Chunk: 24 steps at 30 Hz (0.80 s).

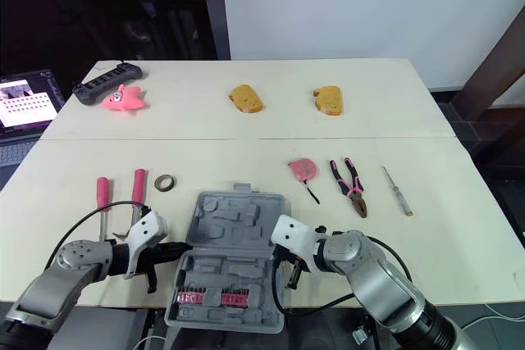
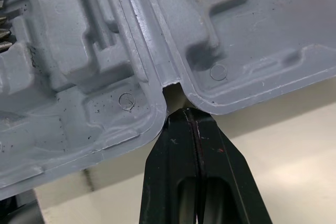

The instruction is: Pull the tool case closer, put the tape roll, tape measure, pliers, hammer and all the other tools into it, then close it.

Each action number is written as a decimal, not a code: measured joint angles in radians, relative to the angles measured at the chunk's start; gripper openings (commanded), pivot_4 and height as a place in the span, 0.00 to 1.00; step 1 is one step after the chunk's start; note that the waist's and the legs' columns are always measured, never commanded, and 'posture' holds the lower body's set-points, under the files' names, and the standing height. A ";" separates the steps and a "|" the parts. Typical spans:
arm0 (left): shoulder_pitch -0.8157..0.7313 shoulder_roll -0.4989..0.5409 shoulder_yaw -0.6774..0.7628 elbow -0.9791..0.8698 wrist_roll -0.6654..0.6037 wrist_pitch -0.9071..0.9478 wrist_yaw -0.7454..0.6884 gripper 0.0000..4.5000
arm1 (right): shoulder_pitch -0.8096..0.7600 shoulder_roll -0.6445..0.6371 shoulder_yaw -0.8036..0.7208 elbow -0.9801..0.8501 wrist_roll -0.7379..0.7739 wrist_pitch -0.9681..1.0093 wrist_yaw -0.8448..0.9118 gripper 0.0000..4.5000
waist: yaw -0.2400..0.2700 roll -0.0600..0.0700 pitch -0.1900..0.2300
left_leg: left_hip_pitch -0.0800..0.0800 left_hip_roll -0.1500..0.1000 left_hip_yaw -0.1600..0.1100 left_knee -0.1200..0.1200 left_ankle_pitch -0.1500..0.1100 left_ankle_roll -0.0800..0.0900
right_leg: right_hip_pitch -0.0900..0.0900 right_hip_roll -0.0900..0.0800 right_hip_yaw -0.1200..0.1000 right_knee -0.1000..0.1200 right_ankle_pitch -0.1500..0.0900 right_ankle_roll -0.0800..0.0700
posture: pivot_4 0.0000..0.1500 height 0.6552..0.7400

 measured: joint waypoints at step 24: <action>0.031 0.022 0.004 -0.004 -0.034 -0.003 -0.006 0.00 | -0.011 -0.024 0.014 -0.027 0.065 0.068 -0.047 0.01 | 0.003 -0.001 0.000 | 0.000 0.000 0.000 0.000 0.000 0.000 | 0.000 0.000 0.000 -0.002 -0.002 -0.003 | 1.00 1.00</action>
